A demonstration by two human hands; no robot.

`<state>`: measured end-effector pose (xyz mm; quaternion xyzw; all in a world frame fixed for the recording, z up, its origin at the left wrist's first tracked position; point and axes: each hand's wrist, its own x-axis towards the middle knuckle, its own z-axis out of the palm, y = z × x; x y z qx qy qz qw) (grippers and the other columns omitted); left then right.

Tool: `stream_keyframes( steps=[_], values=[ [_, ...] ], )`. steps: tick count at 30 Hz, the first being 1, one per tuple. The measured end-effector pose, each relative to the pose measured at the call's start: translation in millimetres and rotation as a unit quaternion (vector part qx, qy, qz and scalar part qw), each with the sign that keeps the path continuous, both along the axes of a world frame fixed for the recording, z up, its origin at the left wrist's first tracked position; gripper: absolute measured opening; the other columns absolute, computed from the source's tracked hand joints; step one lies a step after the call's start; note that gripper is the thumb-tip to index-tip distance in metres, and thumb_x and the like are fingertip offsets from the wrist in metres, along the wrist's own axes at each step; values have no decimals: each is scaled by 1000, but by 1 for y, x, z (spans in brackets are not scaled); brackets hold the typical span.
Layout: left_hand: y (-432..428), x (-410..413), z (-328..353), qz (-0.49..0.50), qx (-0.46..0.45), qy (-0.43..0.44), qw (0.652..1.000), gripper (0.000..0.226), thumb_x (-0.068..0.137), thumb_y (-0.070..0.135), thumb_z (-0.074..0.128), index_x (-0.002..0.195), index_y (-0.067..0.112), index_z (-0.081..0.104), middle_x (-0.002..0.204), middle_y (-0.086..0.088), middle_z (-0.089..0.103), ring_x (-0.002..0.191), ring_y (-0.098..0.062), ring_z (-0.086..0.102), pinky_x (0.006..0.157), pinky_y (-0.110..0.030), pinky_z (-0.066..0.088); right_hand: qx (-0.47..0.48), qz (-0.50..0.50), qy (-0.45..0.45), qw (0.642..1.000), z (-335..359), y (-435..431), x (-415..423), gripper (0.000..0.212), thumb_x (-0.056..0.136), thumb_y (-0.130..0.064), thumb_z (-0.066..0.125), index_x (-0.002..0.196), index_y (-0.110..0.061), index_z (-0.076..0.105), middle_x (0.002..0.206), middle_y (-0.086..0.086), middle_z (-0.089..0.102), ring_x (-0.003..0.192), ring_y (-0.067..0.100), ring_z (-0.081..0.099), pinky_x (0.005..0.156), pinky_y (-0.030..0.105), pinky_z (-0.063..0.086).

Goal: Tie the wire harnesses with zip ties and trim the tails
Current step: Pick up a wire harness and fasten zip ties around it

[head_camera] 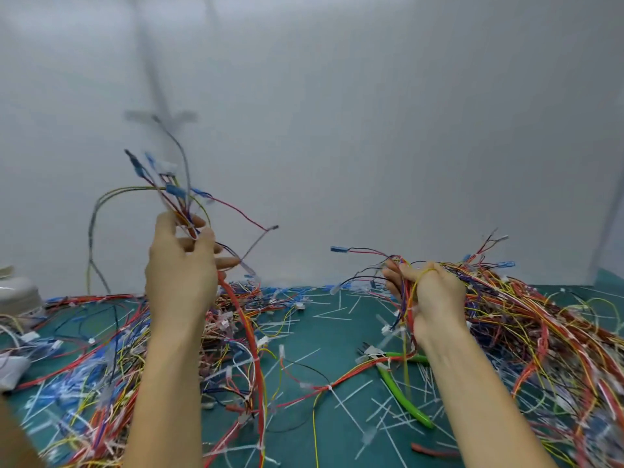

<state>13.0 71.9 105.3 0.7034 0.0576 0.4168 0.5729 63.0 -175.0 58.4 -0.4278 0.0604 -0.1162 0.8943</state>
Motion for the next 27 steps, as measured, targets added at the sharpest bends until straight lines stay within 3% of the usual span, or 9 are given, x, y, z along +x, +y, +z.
stream_keyframes(
  steps=[6, 10, 17, 19, 20, 22, 23, 26, 27],
  values=[
    [-20, -1, 5, -101, 22, 32, 994, 6, 98, 20, 57, 102, 21, 61, 70, -1, 69, 51, -19, 69, 49, -26, 46, -83, 105, -6, 991, 12, 21, -6, 30, 89, 20, 37, 91, -4, 56, 87, 18, 71, 65, 18, 72, 60, 25, 60],
    [-29, -14, 21, -155, 29, -21, 987, 13, 97, 21, 59, 108, 21, 65, 68, 3, 69, 43, -16, 59, 42, -20, 40, -134, 269, -49, 952, 20, 45, -23, 33, 90, 20, 38, 112, 5, 58, 106, 20, 66, 93, 28, 72, 93, 42, 53],
    [-39, -32, 35, -241, -24, -106, 964, 17, 100, 16, 54, 89, 16, 67, 72, -9, 64, 36, -9, 43, 38, -14, 32, 26, 391, -182, 902, 39, 105, -15, 33, 98, 10, 35, 129, 10, 46, 127, 31, 53, 120, 44, 53, 112, 46, 36],
    [-39, -32, 34, -236, -31, -105, 966, 18, 101, 15, 51, 93, 5, 63, 72, -3, 68, 36, -9, 40, 38, -14, 32, -155, 381, -200, 889, 35, 120, -8, 23, 102, 2, 36, 104, 1, 59, 103, 24, 56, 98, 35, 51, 96, 47, 41],
    [-39, -32, 34, -231, -30, -99, 968, 20, 101, 15, 50, 97, -2, 61, 73, -1, 70, 35, -9, 40, 38, -14, 32, -335, 341, -198, 856, 30, 124, -5, 22, 101, -4, 40, 97, -3, 62, 98, 23, 58, 92, 29, 50, 92, 46, 45],
    [-37, -33, 35, -225, -29, -95, 969, 21, 102, 16, 49, 100, -2, 61, 76, -1, 72, 35, -7, 41, 38, -13, 31, -622, 235, -133, 735, 11, 126, 2, 25, 101, -18, 44, 118, -4, 57, 112, 21, 62, 90, 25, 54, 86, 39, 48],
    [-37, -35, 36, -229, -31, -99, 968, 19, 102, 16, 49, 97, 5, 63, 77, -1, 73, 36, -7, 42, 38, -13, 30, -676, 185, -110, 705, 3, 124, 3, 34, 103, -23, 41, 130, -3, 49, 119, 20, 60, 92, 28, 55, 84, 38, 48],
    [-36, -41, 40, -236, -60, -118, 963, 20, 102, 18, 49, 91, 18, 66, 79, -1, 74, 37, -5, 44, 38, -11, 29, -684, 210, -75, 695, -9, 106, -8, 44, 101, -42, 43, 127, -7, 51, 116, 15, 63, 103, 31, 59, 87, 40, 47],
    [-35, -42, 42, -236, -68, -121, 962, 19, 102, 19, 49, 93, 19, 66, 79, -1, 74, 37, -5, 44, 38, -11, 29, -715, 240, -73, 653, -10, 99, -12, 50, 99, -49, 44, 124, -7, 54, 118, 14, 63, 107, 31, 59, 89, 40, 48]
  ],
)
